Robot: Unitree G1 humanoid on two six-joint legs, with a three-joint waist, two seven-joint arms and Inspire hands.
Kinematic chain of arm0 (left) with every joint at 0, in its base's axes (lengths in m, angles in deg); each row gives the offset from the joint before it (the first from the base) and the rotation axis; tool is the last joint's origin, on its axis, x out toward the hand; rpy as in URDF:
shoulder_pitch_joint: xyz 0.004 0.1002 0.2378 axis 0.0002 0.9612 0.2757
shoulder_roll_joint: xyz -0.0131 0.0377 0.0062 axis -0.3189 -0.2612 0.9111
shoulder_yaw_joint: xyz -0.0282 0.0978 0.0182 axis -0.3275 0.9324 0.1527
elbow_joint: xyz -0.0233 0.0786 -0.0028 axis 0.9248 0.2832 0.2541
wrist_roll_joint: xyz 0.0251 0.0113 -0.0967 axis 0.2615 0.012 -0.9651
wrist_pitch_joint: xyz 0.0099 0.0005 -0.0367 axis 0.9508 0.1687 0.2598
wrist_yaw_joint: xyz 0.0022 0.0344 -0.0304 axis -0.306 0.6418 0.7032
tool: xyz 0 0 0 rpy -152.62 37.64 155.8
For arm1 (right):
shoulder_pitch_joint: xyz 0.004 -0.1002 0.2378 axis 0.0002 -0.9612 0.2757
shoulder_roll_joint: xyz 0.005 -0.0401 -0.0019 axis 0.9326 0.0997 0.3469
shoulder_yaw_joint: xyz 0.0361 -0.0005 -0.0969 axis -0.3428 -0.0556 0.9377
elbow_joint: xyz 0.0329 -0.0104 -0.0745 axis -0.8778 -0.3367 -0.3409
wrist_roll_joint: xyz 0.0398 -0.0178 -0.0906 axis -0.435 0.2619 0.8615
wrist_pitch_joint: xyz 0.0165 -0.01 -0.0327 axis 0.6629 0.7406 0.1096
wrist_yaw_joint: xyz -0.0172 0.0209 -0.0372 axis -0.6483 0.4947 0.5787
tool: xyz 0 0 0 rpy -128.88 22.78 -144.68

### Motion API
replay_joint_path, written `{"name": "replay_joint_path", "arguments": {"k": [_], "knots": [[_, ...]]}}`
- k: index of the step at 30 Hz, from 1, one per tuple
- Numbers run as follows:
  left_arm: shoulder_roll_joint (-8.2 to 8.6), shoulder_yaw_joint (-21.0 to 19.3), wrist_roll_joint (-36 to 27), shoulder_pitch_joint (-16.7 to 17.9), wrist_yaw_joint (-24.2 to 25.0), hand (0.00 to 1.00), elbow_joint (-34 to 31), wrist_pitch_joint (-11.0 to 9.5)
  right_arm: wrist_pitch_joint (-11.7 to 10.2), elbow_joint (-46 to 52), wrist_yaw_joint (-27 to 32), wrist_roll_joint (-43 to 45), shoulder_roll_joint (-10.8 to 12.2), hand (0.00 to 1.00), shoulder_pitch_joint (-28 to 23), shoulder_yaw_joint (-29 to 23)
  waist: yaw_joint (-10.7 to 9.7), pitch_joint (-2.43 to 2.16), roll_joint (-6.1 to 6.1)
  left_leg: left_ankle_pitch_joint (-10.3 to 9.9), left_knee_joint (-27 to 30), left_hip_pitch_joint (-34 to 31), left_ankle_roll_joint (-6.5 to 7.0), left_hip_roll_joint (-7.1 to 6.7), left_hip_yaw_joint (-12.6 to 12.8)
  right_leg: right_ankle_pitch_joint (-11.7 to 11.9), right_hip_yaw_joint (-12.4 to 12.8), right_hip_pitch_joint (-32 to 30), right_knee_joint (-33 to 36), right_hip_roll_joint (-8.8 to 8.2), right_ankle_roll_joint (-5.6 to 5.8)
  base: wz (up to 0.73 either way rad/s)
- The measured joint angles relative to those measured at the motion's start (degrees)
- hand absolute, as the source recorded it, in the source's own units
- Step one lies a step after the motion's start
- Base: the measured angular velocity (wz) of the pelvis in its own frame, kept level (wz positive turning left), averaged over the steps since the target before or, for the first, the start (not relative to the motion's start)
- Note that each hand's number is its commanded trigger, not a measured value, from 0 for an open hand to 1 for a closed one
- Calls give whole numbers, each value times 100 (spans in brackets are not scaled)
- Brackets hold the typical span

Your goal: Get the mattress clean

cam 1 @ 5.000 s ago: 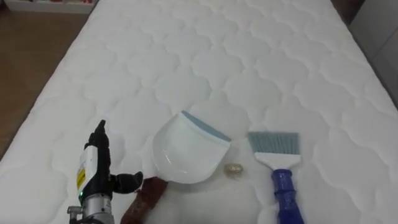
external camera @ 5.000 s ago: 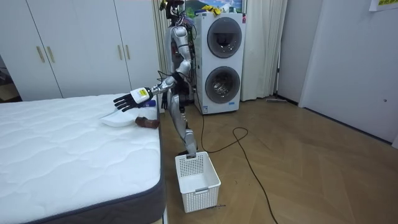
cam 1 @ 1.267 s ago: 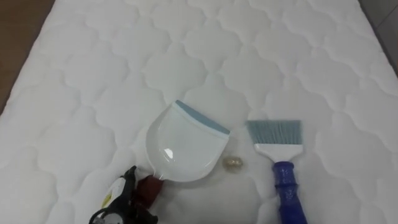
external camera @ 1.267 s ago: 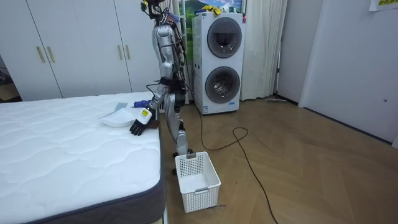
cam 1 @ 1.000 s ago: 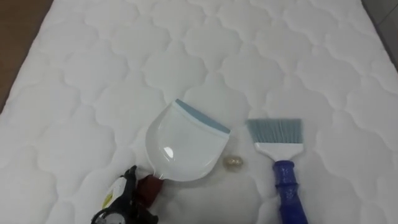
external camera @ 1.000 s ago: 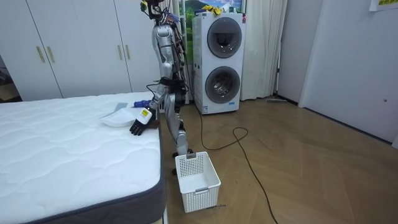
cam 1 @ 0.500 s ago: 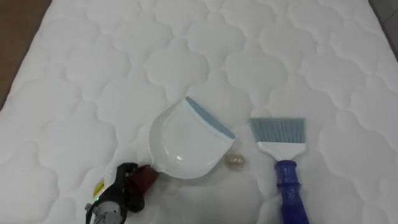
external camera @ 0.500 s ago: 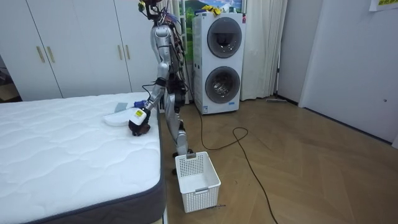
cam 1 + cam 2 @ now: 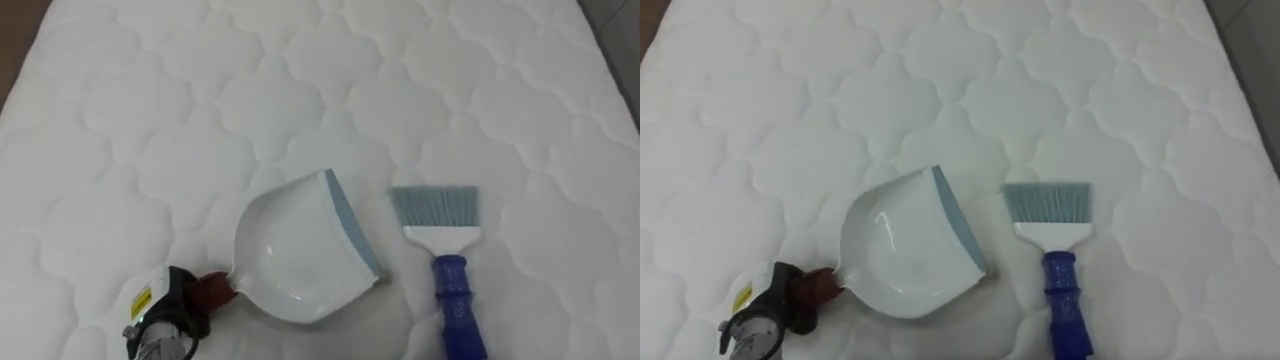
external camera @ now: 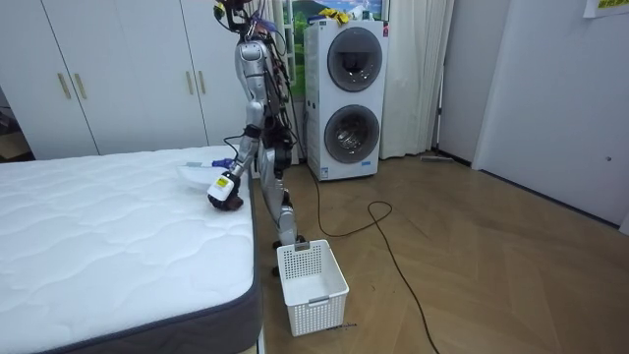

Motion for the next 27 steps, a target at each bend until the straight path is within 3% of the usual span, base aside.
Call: {"name": "replay_joint_path", "arguments": {"k": [11,12,18,27], "knots": [[52,-121,-7,87,-15,100,47,35,55,-4,81,-49,27,0,-42,-7,-1,-4,0,0,8,83,0,3,-2,0,6,86,6,3,-1,0],[55,-128,-4,108,-15,100,48,36,56,-2,80,-48,29,0,-56,-7,2,-28,1,0,7,92,0,4,-3,0,4,96,6,3,-1,0],[58,-209,-3,141,-16,100,57,38,43,-3,79,-88,30,0,-67,-6,0,-37,11,0,8,89,0,4,-4,0,-9,97,6,3,-1,0],[56,-211,44,253,-13,100,26,62,31,-5,165,-231,-71,0,-102,-11,-1,-87,184,-1,13,81,-1,4,-11,0,-37,98,3,5,-1,0]]}}
